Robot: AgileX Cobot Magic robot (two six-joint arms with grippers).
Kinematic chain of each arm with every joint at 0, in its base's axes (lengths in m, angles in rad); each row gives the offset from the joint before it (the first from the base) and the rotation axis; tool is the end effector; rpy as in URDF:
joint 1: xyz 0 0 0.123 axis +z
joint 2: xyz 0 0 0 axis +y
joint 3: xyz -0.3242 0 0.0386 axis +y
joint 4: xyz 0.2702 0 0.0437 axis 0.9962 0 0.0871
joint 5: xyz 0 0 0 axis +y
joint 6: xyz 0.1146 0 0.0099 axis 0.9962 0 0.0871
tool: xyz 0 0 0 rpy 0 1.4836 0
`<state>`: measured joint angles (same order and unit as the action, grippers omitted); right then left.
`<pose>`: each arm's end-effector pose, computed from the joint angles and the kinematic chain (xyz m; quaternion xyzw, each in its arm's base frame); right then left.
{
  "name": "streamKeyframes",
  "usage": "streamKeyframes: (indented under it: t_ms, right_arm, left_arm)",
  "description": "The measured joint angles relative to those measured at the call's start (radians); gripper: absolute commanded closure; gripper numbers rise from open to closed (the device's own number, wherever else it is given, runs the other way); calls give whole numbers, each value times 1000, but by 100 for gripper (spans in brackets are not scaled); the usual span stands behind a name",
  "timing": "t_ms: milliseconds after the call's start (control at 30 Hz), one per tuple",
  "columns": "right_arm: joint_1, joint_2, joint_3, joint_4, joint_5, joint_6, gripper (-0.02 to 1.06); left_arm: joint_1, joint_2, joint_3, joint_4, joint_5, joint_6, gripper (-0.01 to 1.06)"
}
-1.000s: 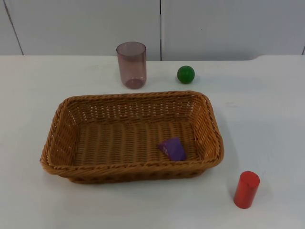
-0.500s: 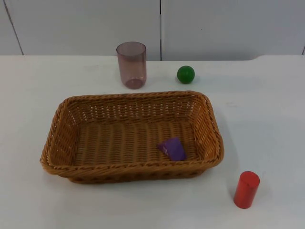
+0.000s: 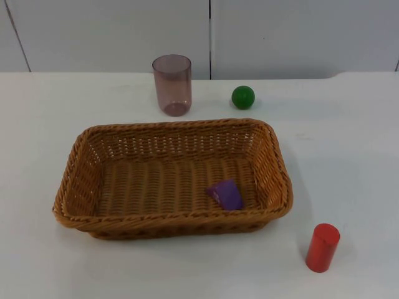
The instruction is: Pick up the basket with the left hand and place the triangular block into the basket with the right hand.
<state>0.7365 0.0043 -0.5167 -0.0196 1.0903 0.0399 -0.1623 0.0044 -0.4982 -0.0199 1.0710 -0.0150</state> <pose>-0.0050 -0.0072 0.2793 -0.2922 0.8063 0.1856 0.4796 -0.0056 -0.0011 0.2754 0.0635 0.8551 -0.0554 0.5116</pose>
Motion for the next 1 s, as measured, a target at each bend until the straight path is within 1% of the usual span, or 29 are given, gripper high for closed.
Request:
streamKeyframes:
  t_ms: [67, 100, 267, 300, 367, 467, 500, 633, 1000]
  right_arm:
    - [-78, 0, 0, 0, 0, 0, -1]
    - [-78, 0, 0, 0, 0, 0, -1]
    - [-324, 0, 0, 0, 0, 0, -1]
    - [-324, 0, 0, 0, 0, 0, -1]
    - [-443, 0, 0, 0, 0, 0, -1]
    - [-542, 0, 0, 0, 0, 0, -1]
    - [-542, 0, 0, 0, 0, 0, -1]
    - [-624, 0, 0, 0, 0, 0, -1]
    - [-640, 0, 0, 2, 0, 0, -1]
  left_arm:
    - [0, 0, 0, 0, 0, 0, 0]
    - [0, 0, 0, 0, 0, 0, 0]
    - [0, 0, 0, 0, 0, 0, 0]
    - [0, 0, 0, 0, 0, 0, 0]
    - [0, 0, 0, 0, 0, 0, 0]
    - [0, 0, 0, 0, 0, 0, 0]
    - [0, 0, 0, 0, 0, 0, 0]
    - [0, 0, 0, 0, 0, 0, 0]
    - [0, 0, 0, 1, 0, 0, 0]
